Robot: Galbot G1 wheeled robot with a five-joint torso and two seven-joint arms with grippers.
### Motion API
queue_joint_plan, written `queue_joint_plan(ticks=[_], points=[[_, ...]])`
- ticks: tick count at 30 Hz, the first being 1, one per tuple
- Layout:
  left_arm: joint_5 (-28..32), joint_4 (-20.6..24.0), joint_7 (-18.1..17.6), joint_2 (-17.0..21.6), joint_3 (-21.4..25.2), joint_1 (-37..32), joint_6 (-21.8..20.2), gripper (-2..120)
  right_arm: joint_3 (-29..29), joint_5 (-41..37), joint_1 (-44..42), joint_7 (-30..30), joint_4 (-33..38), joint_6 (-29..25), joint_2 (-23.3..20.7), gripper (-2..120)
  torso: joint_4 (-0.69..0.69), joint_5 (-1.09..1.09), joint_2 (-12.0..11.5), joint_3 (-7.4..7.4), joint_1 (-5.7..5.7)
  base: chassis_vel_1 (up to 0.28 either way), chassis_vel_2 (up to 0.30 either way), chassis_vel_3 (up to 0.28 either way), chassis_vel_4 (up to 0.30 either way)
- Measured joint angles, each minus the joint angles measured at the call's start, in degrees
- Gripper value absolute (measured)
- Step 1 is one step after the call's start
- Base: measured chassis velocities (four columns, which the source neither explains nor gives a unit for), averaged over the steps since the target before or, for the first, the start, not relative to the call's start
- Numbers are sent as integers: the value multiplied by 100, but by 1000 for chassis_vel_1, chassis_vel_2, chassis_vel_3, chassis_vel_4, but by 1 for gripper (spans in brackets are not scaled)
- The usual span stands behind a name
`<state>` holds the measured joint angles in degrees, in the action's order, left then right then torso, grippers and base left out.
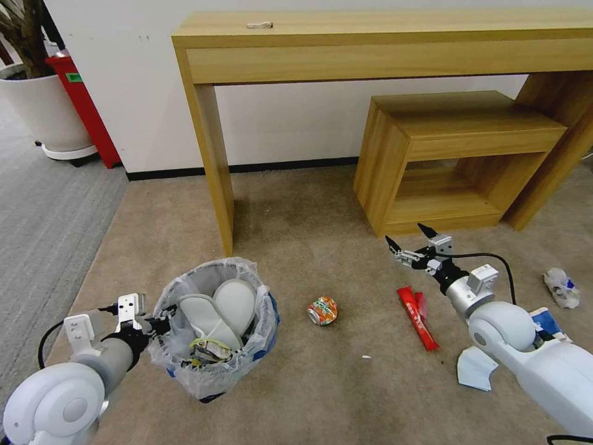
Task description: Pick up the trash bin and place the garbage on the floor into it.
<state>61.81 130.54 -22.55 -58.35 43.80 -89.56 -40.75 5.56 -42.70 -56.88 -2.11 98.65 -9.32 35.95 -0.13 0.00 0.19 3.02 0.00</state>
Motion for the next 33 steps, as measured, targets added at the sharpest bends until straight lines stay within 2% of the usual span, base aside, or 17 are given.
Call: queue_joint_plan(ticks=[10,16,33], points=[[-10,-56,13,26,-15,39,7,1,-61,23,35,22,-37,-7,21,93,0,0,0,0,0,0,0,0,0],[-22,-93,33,35,-24,58,13,1,-143,32,110,30,-93,-9,51,88,0,0,0,0,0,0,0,0,0],[150,-128,-56,94,-12,123,-8,1,-357,54,297,94,-264,-50,155,88,0,0,0,0,0,-6,3,5,-4]])
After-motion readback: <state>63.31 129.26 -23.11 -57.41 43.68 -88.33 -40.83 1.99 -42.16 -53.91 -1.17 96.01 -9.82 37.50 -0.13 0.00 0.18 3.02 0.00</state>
